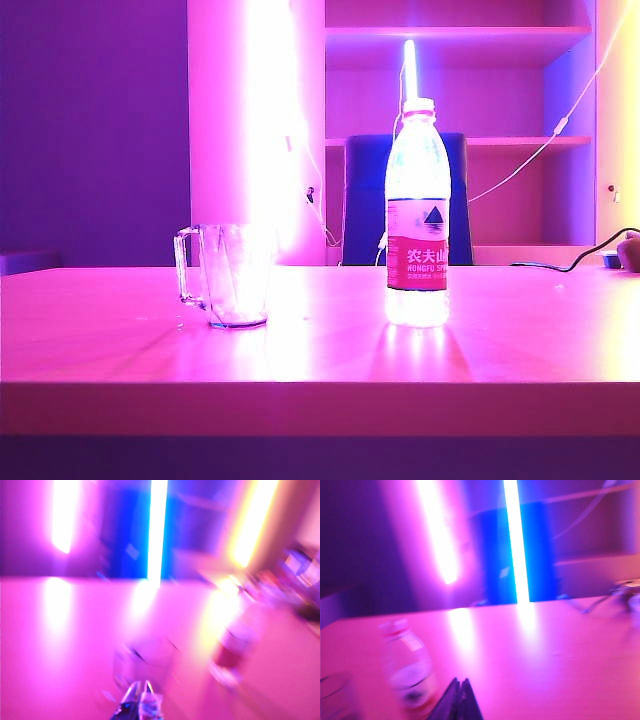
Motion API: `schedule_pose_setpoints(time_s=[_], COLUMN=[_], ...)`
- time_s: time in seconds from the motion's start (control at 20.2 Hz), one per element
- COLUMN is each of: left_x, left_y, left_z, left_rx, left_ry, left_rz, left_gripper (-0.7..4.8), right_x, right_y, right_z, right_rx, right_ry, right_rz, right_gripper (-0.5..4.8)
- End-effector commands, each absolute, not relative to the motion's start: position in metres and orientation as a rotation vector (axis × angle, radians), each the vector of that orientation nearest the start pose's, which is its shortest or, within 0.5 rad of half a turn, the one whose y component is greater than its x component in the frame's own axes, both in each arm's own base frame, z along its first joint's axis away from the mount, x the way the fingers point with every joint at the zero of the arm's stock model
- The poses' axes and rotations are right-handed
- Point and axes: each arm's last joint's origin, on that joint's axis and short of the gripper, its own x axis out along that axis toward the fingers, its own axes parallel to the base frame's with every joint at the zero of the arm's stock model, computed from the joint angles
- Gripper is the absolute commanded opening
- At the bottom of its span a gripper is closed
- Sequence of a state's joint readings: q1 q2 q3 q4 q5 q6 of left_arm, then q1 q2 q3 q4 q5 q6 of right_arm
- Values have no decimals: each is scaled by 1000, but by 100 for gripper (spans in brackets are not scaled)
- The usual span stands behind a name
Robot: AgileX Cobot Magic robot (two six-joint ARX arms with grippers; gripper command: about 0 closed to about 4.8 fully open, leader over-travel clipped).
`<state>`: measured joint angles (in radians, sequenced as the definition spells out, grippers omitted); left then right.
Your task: Pick up the mineral water bottle on the table and pour water into the mug until it's half full.
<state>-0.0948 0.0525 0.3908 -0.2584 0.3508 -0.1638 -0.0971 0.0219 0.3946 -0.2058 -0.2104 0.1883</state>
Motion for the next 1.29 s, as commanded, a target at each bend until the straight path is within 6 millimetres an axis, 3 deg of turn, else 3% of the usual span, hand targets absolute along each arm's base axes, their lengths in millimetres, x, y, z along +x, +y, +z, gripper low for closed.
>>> schedule_pose_setpoints(time_s=[0.05, 0.25, 0.35, 0.49, 0.69, 0.84, 0.94, 1.14, 1.29], left_x=[61, 66, 65, 62, 62, 62, 63, 70, 72], left_y=[-19, -21, -21, -21, -21, -21, -21, -21, -21], left_z=[267, 284, 298, 308, 308, 307, 306, 301, 301], left_rx=[-50, -7, 0, 9, 8, 7, 4, -8, -10], left_ry=[179, 240, 208, 167, 171, 177, 194, 261, 269], left_rz=[-569, -635, -633, -633, -636, -633, -629, -613, -611], left_gripper=[-5, -5, -5, -5, -5, -5, -5, -5, -5], right_x=[46, 41, 49, 72, 136, 167, 175, 176, 175], right_y=[6, 11, 11, 8, 6, 19, 28, 58, 76], right_z=[295, 334, 361, 364, 324, 294, 280, 225, 190], right_rx=[138, 110, 107, 57, 42, 43, 38, 46, 49], right_ry=[-54, -16, -16, -34, 15, 24, -15, -52, -35], right_rz=[274, 436, 490, 438, 437, 421, 417, 421, 411], right_gripper=[5, 14, 14, 26, 35, 55, 55, 97, 208])
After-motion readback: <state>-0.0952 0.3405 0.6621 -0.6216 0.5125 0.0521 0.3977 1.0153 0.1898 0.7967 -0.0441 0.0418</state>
